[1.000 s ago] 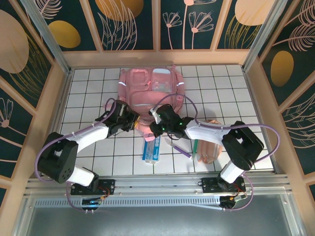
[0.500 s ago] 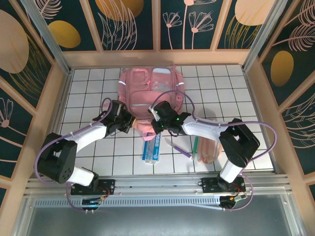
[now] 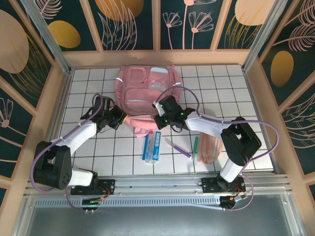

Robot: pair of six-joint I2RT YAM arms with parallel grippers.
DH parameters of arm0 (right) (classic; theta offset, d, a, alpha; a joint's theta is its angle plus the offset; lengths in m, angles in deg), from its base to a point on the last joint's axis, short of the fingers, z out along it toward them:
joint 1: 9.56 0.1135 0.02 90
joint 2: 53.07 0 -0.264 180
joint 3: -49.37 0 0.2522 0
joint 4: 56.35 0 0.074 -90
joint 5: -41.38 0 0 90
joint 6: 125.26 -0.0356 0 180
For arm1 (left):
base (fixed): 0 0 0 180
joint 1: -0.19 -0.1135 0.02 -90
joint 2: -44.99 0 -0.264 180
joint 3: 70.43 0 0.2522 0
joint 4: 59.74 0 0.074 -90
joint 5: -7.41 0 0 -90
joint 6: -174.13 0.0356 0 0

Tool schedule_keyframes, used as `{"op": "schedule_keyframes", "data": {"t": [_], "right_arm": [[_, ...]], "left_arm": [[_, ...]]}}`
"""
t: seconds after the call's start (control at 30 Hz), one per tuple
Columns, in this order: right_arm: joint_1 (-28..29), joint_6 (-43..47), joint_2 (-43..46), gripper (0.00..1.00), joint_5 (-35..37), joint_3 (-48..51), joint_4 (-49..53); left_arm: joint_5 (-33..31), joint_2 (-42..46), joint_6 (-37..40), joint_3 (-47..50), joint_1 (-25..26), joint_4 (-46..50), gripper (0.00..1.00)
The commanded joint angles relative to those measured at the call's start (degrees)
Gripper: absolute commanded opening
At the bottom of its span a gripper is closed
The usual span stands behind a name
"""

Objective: Pack the student bag

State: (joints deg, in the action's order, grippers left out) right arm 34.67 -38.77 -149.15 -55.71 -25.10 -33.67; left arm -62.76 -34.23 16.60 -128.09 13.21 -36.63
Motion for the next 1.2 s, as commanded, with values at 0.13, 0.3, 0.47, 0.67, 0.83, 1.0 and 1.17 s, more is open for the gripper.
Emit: {"op": "schedule_keyframes", "data": {"t": [0.13,0.3,0.47,0.67,0.83,1.0,1.17], "right_arm": [[1.1,-2.5,-1.5,0.0,-19.1,-3.4,5.1],[1.7,-8.5,-4.6,0.0,-25.0,-9.1,10.8],[-2.6,-5.7,-6.5,0.0,-14.1,-10.0,21.7],[-5.4,-2.1,-6.2,0.0,-6.3,-8.1,25.0],[-6.3,-2.0,-8.1,0.0,0.7,-8.1,25.4],[-5.9,-3.8,-9.0,0.0,-2.9,-8.8,24.2],[-1.2,-4.3,-8.2,0.0,-11.5,-10.5,19.9]], "left_arm": [[-1.9,-1.4,7.4,-3.5,-4.5,2.7,0.0],[-3.9,-0.7,6.9,-2.0,-4.5,2.2,0.0],[-6.3,-1.5,9.4,-2.1,-4.6,2.7,0.0],[-7.2,-6.0,14.3,-7.0,-5.4,6.0,0.0],[-8.6,-7.5,17.5,-11.5,-6.8,8.7,0.0],[-9.2,-9.0,22.6,-17.1,-9.2,10.0,0.0],[-5.8,-8.3,21.4,-17.5,-9.5,11.2,0.24]]}}
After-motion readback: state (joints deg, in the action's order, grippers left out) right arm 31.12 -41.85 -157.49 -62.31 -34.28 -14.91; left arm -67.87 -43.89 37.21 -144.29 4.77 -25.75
